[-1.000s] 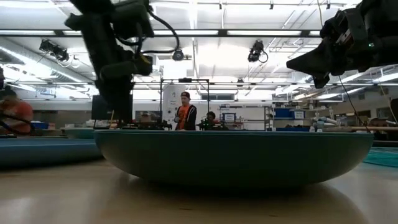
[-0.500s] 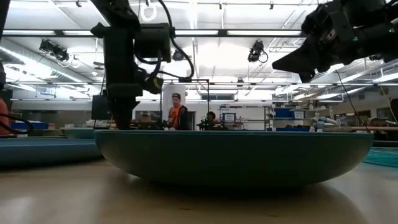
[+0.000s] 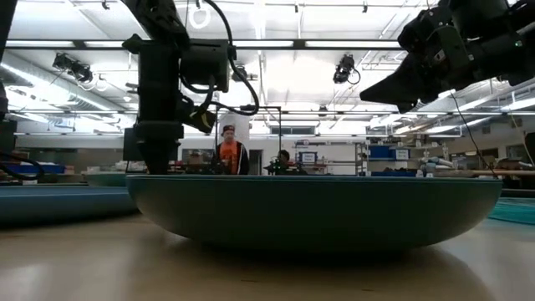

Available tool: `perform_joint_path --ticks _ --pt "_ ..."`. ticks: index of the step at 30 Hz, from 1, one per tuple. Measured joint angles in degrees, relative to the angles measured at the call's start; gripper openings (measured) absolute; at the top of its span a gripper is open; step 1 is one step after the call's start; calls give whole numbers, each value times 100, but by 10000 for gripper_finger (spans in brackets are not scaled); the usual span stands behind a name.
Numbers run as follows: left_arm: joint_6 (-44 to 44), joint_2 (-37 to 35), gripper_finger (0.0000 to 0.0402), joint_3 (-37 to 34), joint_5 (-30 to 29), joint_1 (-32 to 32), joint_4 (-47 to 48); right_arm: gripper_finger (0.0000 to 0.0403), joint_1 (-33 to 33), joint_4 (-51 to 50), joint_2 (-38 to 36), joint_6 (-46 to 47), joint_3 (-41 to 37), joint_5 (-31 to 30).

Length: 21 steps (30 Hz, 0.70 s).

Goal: Stack plastic plates
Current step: Stack the green plate on top of the blue plate

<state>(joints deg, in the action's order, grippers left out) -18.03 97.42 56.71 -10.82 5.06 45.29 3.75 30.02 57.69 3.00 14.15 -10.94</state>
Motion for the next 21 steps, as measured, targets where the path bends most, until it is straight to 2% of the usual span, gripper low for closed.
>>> perform_joint_path --ticks 5,9,14,21 --pt "-61 -3 14 0 -23 -15 28 11 0 -35 -4 -1 0 11" --pt "-216 -3 14 95 -30 -116 356 11 0 -80 17 383 0 376" --pt "-432 -1 14 535 -409 -412 1015 11 -15 139 33 459 0 481" --pt "-813 1 14 1131 -644 -851 1696 11 -55 169 28 444 -1 461"
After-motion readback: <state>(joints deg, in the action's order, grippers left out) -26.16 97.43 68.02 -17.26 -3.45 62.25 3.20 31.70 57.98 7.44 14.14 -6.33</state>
